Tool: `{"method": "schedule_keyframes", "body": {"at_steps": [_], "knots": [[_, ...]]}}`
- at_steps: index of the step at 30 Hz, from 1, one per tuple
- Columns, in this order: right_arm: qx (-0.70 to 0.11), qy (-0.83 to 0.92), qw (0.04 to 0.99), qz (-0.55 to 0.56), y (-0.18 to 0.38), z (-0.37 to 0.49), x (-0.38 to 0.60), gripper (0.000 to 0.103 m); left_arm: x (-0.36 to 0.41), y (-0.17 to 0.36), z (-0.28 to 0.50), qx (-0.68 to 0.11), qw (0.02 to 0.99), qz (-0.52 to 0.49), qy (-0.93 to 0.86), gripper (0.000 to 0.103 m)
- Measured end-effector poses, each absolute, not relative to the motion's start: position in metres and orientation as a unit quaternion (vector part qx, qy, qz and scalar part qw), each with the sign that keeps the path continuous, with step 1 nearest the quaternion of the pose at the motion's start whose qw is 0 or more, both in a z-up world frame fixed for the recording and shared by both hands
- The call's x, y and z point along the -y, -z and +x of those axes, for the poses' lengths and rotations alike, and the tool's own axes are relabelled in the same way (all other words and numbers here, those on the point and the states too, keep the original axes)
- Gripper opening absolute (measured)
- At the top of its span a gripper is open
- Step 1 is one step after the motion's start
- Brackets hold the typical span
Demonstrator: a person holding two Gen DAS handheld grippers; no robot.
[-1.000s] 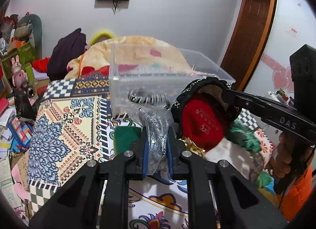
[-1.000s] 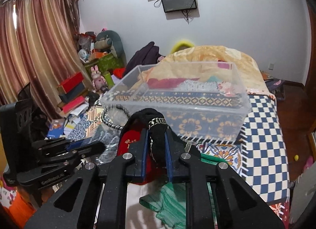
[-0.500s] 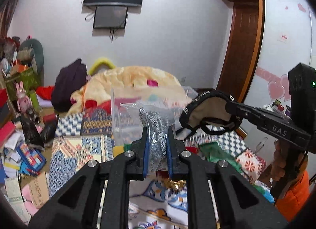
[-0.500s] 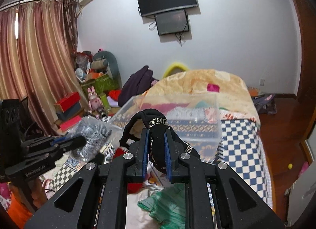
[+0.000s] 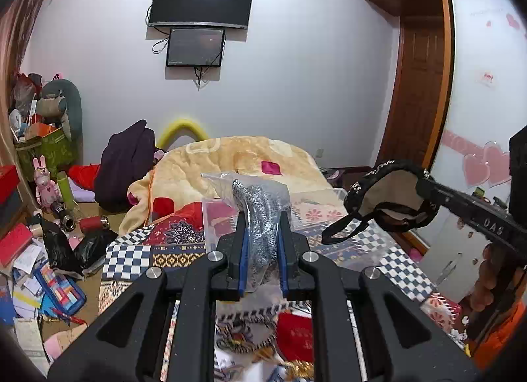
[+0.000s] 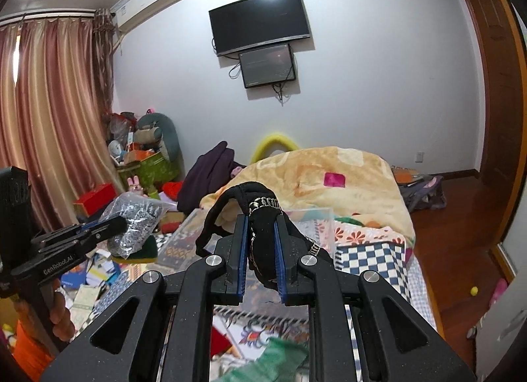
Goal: Organize soft objects
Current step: 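Carry the foil bag and black hat over the clear box and lower them in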
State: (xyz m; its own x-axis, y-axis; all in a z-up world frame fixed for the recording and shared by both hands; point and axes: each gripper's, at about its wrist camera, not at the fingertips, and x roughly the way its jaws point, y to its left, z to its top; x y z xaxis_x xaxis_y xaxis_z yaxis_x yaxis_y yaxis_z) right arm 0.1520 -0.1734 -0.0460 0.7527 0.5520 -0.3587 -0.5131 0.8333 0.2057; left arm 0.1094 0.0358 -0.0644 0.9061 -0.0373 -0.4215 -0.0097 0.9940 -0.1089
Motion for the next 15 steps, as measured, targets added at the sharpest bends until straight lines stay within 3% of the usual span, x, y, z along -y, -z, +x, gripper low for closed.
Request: {"method": "schedule_keyframes", "body": {"at_steps": [15], "knots": [[-0.267, -0.278, 0.923, 0.014, 0.080, 0.193, 0.148, 0.013, -0.051, 0.110, 0.191, -0.295, 0.952, -0.084, 0.012, 0.015]]}}
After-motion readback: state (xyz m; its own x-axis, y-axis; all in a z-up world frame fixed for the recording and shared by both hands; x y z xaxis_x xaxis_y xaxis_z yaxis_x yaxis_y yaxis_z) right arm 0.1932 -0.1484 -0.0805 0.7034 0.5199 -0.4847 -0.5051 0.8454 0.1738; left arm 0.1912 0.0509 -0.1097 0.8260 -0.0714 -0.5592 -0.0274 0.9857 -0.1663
